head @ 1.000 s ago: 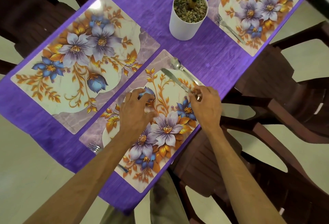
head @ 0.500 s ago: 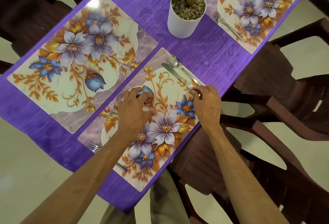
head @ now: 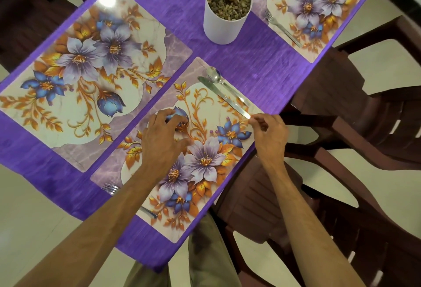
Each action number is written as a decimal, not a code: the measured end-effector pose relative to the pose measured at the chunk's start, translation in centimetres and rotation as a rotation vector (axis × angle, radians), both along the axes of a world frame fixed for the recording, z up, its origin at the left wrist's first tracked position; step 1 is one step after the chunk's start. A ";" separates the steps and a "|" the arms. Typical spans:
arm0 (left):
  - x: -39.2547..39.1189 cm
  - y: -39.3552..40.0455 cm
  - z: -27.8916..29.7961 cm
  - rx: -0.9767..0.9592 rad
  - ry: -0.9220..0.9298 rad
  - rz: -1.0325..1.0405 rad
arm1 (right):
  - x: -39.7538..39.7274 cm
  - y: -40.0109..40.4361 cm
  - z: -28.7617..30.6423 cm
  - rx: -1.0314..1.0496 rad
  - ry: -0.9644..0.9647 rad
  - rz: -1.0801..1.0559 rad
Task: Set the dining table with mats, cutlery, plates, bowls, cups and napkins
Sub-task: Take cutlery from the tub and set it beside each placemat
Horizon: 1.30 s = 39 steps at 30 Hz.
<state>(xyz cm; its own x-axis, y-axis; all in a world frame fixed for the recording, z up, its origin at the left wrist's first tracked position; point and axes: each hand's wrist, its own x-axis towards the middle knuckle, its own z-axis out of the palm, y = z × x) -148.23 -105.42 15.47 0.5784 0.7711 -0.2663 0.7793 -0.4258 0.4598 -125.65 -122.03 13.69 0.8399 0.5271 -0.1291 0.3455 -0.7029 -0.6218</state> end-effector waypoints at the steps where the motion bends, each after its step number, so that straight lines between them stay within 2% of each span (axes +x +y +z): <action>1: 0.0 0.0 0.0 0.001 -0.001 -0.001 | 0.0 0.1 -0.1 0.000 0.000 -0.001; 39: -0.2 -0.1 -0.5 0.014 -0.015 -0.003 | 0.3 1.0 -0.7 -0.070 -0.051 0.063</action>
<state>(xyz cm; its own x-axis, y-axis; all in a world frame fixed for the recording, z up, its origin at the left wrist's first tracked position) -148.47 -105.51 14.95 0.5846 0.7729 -0.2466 0.7709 -0.4346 0.4656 -125.39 -121.01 12.99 0.8121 0.5699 -0.1253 0.4202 -0.7201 -0.5522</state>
